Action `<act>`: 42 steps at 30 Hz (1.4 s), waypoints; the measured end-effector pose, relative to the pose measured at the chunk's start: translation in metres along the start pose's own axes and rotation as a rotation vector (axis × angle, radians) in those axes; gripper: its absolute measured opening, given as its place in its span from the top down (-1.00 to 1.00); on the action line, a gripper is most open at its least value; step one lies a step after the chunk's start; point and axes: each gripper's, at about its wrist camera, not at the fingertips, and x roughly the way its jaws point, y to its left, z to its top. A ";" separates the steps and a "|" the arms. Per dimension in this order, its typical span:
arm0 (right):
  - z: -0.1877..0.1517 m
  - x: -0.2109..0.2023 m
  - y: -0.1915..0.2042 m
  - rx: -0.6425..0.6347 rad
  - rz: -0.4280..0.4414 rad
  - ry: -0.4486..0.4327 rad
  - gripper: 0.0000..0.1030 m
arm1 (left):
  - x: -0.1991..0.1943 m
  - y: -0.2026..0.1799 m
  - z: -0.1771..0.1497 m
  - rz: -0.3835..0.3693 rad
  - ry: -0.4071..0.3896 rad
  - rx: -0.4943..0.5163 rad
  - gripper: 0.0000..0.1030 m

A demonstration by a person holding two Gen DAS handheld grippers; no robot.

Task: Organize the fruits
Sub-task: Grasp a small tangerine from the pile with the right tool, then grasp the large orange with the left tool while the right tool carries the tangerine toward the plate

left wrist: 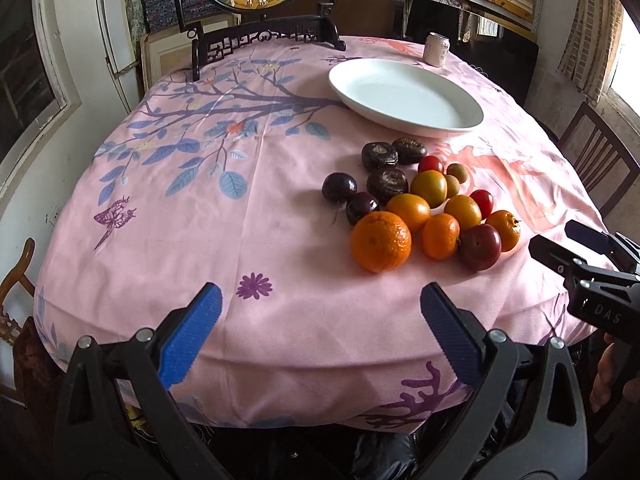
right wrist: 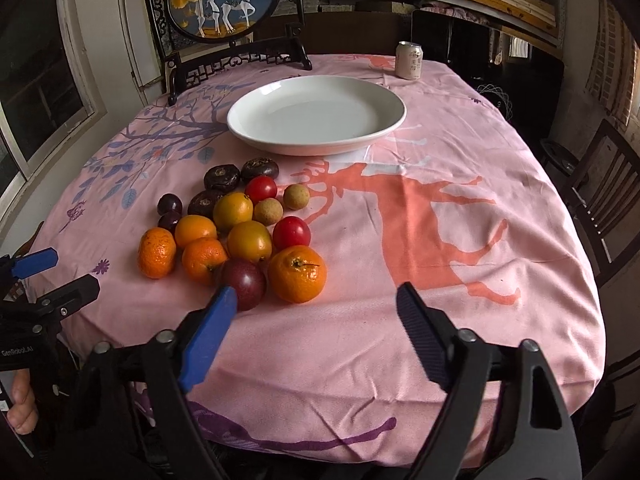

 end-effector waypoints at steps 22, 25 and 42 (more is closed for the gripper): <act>0.009 0.033 -0.014 -0.025 0.039 0.047 0.21 | 0.022 -0.018 0.011 -0.016 0.058 0.017 -0.96; 0.001 0.016 -0.023 -0.007 0.023 0.020 0.21 | 0.026 -0.024 0.013 -0.022 0.072 0.026 -0.96; -0.013 0.002 -0.031 0.043 0.085 0.024 0.20 | 0.067 -0.032 0.032 -0.099 0.113 0.003 0.08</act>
